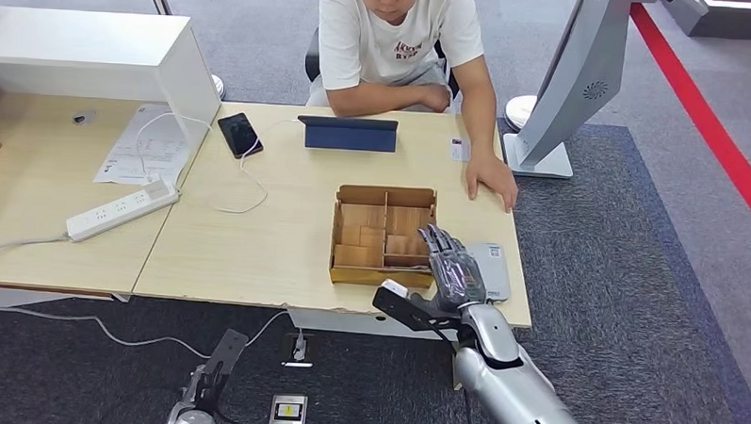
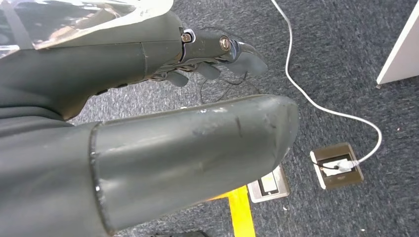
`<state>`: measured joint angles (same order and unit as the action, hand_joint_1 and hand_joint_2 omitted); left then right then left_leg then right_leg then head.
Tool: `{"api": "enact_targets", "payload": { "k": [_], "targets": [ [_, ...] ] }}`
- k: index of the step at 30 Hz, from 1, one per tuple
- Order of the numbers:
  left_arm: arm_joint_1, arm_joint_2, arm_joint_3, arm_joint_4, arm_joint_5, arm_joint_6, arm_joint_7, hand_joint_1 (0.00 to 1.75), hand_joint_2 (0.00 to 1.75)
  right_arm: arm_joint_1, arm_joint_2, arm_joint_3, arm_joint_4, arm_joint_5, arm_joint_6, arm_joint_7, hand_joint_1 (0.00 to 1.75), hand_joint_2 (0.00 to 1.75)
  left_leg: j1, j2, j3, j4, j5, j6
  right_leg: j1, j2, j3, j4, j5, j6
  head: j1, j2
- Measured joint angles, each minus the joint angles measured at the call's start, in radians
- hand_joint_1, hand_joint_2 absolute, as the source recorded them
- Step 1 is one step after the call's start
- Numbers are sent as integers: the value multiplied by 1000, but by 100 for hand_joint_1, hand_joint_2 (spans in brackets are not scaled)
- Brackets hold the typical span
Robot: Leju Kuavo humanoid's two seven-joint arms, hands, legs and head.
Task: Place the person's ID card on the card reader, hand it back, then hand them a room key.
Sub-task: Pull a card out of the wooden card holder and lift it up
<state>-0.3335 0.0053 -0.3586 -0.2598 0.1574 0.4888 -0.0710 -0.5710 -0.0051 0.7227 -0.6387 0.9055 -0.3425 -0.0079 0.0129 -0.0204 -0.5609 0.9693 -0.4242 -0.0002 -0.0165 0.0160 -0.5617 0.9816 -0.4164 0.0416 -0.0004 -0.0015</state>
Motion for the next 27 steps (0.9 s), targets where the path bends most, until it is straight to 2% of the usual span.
{"api": "enact_targets", "payload": {
  "k": [27],
  "targets": [
    [-11,0,-43,0,-20,-9,16,0,0,-51,39,24,112,16,-16,-28,0,175,0,0,0,0,0,0,0,0,0,0,0,0,0,0]
  ]
}}
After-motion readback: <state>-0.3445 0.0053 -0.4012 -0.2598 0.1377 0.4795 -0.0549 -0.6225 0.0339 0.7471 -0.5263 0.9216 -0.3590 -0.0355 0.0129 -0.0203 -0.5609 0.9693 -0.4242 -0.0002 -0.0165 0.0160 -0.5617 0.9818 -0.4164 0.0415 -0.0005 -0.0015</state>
